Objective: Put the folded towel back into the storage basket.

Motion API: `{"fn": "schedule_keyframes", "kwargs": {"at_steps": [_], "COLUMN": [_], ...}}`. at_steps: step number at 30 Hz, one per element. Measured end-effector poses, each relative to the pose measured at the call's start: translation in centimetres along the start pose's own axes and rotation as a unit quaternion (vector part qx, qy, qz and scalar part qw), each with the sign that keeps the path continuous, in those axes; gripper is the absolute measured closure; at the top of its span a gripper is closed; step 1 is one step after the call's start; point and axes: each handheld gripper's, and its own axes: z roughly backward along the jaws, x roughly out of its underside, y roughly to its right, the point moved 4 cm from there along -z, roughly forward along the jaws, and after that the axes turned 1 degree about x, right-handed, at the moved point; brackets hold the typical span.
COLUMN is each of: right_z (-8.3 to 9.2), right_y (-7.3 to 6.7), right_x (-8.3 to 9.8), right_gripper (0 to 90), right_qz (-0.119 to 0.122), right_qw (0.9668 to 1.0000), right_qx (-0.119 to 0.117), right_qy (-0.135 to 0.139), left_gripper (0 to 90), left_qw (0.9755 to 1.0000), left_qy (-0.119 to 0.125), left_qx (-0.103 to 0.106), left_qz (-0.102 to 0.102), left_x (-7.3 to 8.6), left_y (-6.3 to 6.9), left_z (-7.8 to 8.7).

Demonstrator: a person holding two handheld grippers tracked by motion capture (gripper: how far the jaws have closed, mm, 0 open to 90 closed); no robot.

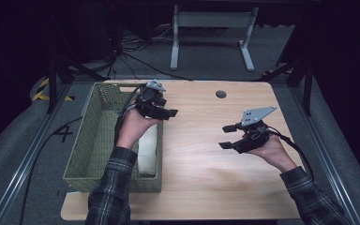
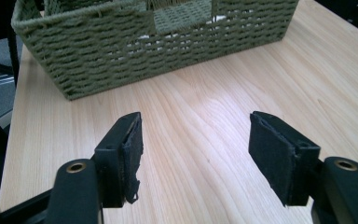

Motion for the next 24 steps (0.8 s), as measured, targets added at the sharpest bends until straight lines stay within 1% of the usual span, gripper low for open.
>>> {"fn": "schedule_keyframes", "kwargs": {"at_steps": [2,4,5,6,11,12,14,17,18,20,21,22,24], "right_z": [0.4,0.7,0.7,0.8,1.1,1.1,1.2,1.2,1.2,1.2,1.2,1.3,1.4], "right_y": [0.1,0.2,0.2,0.2,0.4,0.4,0.4,0.6,0.6,0.7,0.7,0.7,0.7], "right_x": [0.5,0.9,0.9,1.1,2.2,2.5,3.2,4.2,4.5,5.5,5.5,5.9,6.5], "right_gripper": [35.4,35.4,35.4,35.4,35.0,34.9,34.6,34.6,34.6,34.6,34.6,34.6,34.5], "right_qz": [-0.001,-0.004,-0.004,-0.004,-0.010,-0.013,-0.013,-0.021,-0.023,-0.024,-0.024,-0.024,-0.026], "right_qw": [1.0000,1.0000,1.0000,1.0000,0.9999,0.9998,0.9997,0.9995,0.9994,0.9991,0.9991,0.9990,0.9986], "right_qx": [0.003,0.005,0.005,0.007,0.013,0.014,0.019,0.021,0.022,0.027,0.027,0.029,0.033], "right_qy": [-0.002,-0.001,-0.001,-0.001,-0.006,-0.006,-0.011,-0.011,-0.013,-0.022,-0.022,-0.025,-0.030], "left_gripper": [35.3,34.6,34.3,34.3,33.6,33.4,33.1,32.8,32.6,32.2,32.1,32.1,32.0], "left_qw": [0.9999,0.9998,0.9998,0.9997,0.9996,0.9994,0.9991,0.9985,0.9981,0.9978,0.9978,0.9973,0.9970], "left_qy": [0.005,0.005,0.005,0.003,-0.001,-0.004,-0.003,-0.009,-0.015,-0.020,-0.020,-0.026,-0.031], "left_qx": [0.011,0.018,0.018,0.022,0.024,0.028,0.036,0.044,0.048,0.049,0.049,0.053,0.054], "left_qz": [-0.003,-0.007,-0.007,-0.008,-0.015,-0.019,-0.024,-0.030,-0.036,-0.039,-0.039,-0.044,-0.047], "left_x": [0.0,0.0,0.0,0.0,0.4,0.5,0.6,0.9,1.0,1.2,1.2,1.3,1.5], "left_y": [1.2,2.2,2.2,2.8,5.0,5.8,6.6,7.8,8.3,9.2,9.2,9.7,10.2], "left_z": [-0.4,-0.7,-0.7,-0.8,-1.9,-2.2,-2.8,-3.7,-4.1,-4.9,-4.9,-5.3,-6.0]}}
